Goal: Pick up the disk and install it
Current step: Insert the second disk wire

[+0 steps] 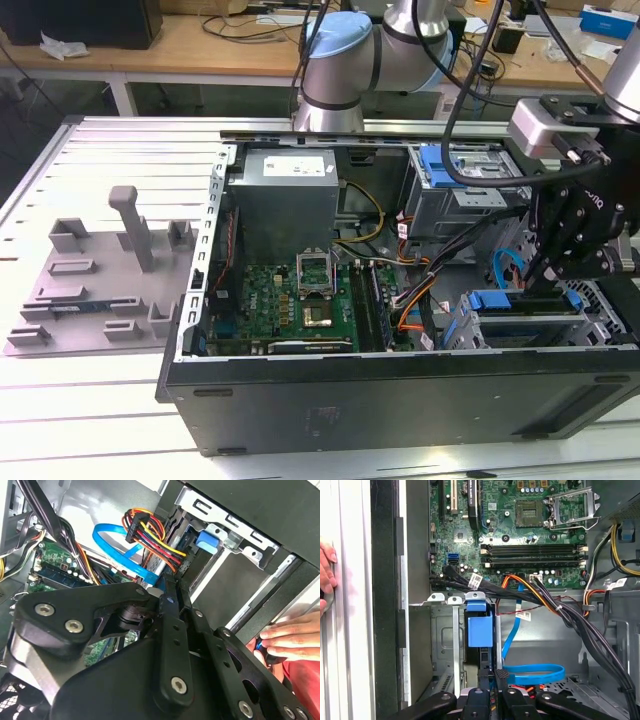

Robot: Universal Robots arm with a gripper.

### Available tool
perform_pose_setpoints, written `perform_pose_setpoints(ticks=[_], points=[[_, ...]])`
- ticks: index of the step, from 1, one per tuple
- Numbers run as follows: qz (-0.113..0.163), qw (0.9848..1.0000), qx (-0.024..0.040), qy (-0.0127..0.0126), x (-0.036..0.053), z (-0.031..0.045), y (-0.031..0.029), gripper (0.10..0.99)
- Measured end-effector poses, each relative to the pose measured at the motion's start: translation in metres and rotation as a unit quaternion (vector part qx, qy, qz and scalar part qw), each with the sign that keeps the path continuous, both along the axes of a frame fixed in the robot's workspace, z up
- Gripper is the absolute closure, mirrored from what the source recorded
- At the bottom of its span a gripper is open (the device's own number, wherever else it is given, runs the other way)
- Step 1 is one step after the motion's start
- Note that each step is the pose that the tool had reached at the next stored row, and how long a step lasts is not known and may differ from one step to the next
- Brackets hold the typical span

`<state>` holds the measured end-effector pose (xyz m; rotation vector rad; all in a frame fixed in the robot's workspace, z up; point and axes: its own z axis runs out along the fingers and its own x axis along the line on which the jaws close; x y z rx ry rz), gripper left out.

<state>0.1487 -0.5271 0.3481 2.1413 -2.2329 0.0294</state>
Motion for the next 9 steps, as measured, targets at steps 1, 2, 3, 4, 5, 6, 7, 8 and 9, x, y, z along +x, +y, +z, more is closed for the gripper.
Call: perform_pose_setpoints(ticks=[1, 2, 3, 4, 5, 6, 7, 8, 9], points=[[0.000, 1.0000, 0.0000, 0.0000, 0.0000, -0.0003, -0.0001, 0.925], [0.000, 1.0000, -0.0001, 0.0000, 0.0000, -0.0009, -0.0002, 0.925], [0.000, 1.0000, -0.0001, 0.0000, 0.0000, -0.0014, -0.0004, 0.925], [0.000, 1.0000, -0.0001, 0.0000, 0.0000, -0.0016, -0.0005, 0.925], [0.000, 1.0000, -0.0001, 0.0000, 0.0000, -0.0019, -0.0006, 0.925], [0.000, 1.0000, -0.0001, 0.0000, 0.0000, -0.0023, -0.0008, 0.925], [0.000, 1.0000, -0.0001, 0.0000, 0.0000, -0.0025, -0.0010, 0.925], [0.000, 1.0000, -0.0001, 0.0000, 0.0001, -0.0028, -0.0011, 0.925], [0.000, 1.0000, -0.0001, 0.0000, 0.0000, -0.0033, -0.0015, 0.925]])
